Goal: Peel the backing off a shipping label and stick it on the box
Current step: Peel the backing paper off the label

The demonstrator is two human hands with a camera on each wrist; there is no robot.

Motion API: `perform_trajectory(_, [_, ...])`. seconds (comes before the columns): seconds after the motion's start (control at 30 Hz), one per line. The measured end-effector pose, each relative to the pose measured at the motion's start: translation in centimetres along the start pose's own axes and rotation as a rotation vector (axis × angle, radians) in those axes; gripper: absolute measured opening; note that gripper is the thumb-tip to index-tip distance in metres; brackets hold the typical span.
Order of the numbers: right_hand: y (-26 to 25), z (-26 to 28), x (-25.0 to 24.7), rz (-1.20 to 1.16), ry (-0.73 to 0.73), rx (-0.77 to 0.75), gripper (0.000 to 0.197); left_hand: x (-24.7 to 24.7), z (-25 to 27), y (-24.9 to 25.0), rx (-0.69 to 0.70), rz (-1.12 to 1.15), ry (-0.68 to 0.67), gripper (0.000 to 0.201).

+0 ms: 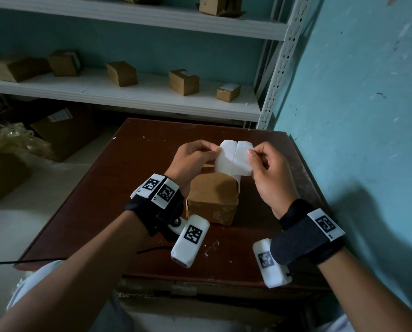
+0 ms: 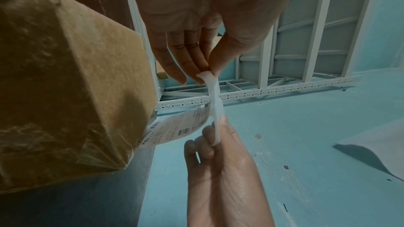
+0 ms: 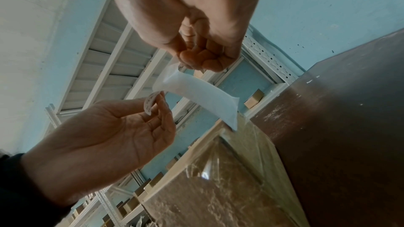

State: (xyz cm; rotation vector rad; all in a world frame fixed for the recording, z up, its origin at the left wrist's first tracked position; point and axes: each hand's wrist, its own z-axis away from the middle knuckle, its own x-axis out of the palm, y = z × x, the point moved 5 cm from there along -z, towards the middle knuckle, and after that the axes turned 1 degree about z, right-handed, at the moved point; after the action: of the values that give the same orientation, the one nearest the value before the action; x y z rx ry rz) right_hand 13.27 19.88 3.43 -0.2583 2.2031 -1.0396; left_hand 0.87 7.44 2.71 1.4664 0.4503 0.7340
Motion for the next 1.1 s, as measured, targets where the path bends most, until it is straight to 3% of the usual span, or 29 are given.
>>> perform_trajectory(1.1, [0.09,-0.04,0.00,-0.010,-0.003,0.012,0.019,-0.07,0.28,0.36,0.018,0.000,0.020,0.009])
